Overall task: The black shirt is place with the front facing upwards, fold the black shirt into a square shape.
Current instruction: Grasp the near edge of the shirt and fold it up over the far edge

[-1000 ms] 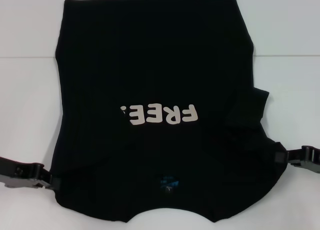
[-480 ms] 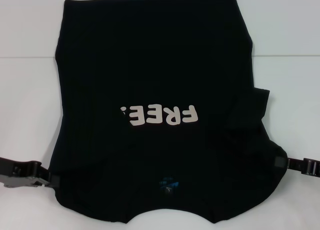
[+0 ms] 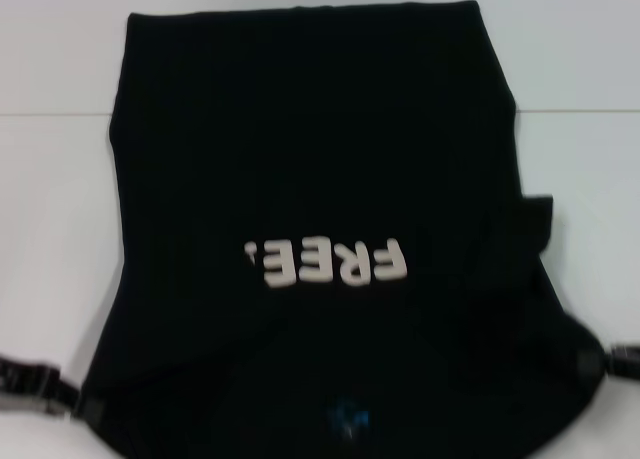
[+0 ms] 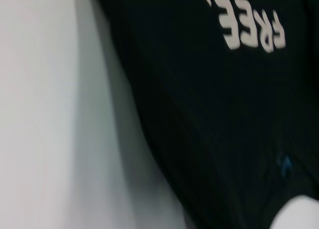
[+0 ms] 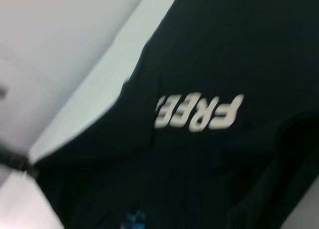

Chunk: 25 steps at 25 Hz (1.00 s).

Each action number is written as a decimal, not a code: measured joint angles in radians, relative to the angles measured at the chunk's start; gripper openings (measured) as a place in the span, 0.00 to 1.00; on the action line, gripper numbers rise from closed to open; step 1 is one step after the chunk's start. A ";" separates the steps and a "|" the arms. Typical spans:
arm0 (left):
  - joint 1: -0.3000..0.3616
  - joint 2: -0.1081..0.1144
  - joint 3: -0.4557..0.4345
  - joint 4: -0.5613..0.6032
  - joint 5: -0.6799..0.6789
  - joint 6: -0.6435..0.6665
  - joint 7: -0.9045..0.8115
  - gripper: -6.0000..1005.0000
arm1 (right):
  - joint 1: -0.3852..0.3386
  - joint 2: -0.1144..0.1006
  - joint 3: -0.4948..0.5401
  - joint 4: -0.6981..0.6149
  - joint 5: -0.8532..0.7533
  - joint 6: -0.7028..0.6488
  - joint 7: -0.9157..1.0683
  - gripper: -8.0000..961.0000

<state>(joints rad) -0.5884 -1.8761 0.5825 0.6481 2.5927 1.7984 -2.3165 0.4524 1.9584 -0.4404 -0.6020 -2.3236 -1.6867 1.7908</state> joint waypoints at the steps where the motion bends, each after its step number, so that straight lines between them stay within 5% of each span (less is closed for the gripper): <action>1: 0.000 0.006 0.013 -0.011 0.001 0.023 0.012 0.04 | 0.002 -0.009 -0.012 -0.001 -0.019 -0.022 -0.009 0.05; 5: -0.002 0.015 0.047 -0.047 0.035 0.144 0.063 0.04 | 0.017 -0.029 -0.065 0.002 -0.145 -0.110 -0.041 0.05; 11: -0.022 0.012 0.046 -0.061 0.067 0.198 0.083 0.04 | 0.043 -0.023 -0.066 0.008 -0.222 -0.149 -0.047 0.07; 20: -0.097 0.054 -0.269 -0.060 0.052 -0.001 0.002 0.04 | 0.123 -0.040 0.100 0.008 -0.140 -0.007 0.142 0.09; 25: -0.103 0.048 -0.381 -0.066 -0.030 -0.219 -0.019 0.04 | 0.162 -0.041 0.117 0.017 -0.030 0.179 0.242 0.10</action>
<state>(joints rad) -0.6910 -1.8278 0.2015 0.5822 2.5631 1.5798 -2.3359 0.6143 1.9178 -0.3232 -0.5855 -2.3538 -1.5073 2.0333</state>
